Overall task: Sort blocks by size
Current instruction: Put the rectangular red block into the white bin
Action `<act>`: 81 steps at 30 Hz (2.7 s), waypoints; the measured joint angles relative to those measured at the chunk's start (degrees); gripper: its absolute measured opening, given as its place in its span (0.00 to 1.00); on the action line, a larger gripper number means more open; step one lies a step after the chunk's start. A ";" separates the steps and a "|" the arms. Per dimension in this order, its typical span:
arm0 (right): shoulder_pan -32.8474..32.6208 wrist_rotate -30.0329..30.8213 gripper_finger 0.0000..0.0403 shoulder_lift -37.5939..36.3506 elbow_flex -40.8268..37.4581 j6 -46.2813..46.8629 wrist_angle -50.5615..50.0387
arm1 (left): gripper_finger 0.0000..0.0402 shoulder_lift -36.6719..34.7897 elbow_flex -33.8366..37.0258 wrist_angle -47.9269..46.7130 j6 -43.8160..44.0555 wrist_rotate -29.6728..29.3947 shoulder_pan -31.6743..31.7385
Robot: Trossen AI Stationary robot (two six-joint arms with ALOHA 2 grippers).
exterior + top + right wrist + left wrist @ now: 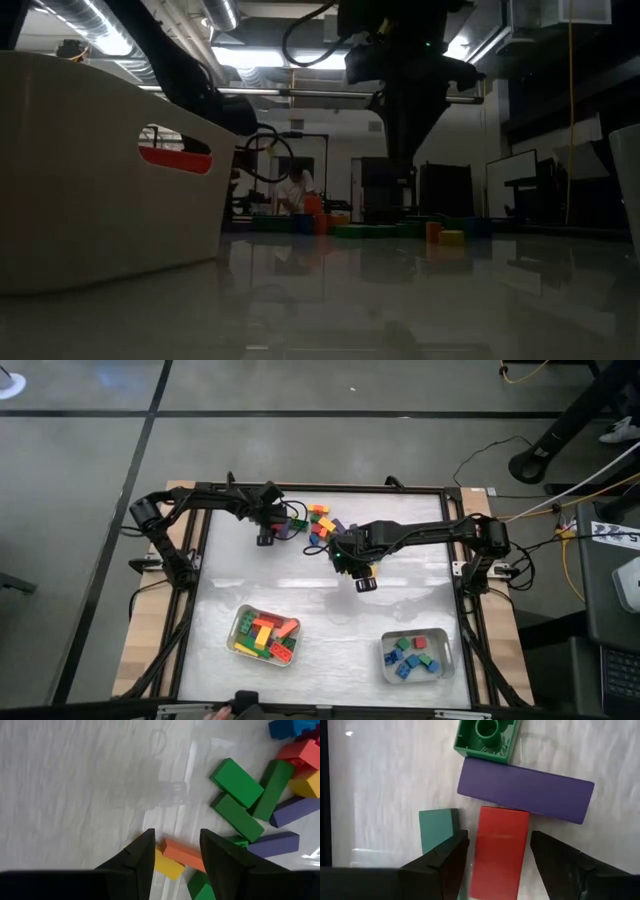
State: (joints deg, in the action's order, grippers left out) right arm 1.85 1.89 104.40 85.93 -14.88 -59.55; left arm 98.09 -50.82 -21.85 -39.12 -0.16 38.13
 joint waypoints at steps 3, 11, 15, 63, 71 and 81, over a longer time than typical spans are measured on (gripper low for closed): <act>0.00 -0.01 0.38 0.00 0.00 0.05 -0.07 | 0.52 0.63 -0.02 -0.39 1.30 -0.04 0.00; 0.07 3.25 0.38 0.00 -0.01 4.80 -0.61 | 0.32 -0.22 0.08 -3.13 7.18 -0.27 -0.36; 0.07 10.53 0.38 0.00 0.00 14.74 -0.68 | 0.27 -0.21 0.13 -3.41 11.84 -0.60 -0.37; 7.50 5.01 0.38 -0.11 -10.78 69.56 3.52 | 0.31 -27.38 0.67 -22.67 43.87 19.23 -50.58; 7.50 7.55 0.38 -0.09 -10.75 71.39 3.55 | 0.31 -27.38 0.67 -22.55 47.46 13.59 -55.05; 7.50 8.04 0.38 -0.07 -11.54 72.55 5.06 | 0.31 -26.90 0.61 -22.00 51.11 9.88 -56.30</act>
State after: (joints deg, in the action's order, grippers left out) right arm 9.34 9.93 104.33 74.39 57.67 -54.50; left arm 71.19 -50.22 -43.86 11.99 9.72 -18.17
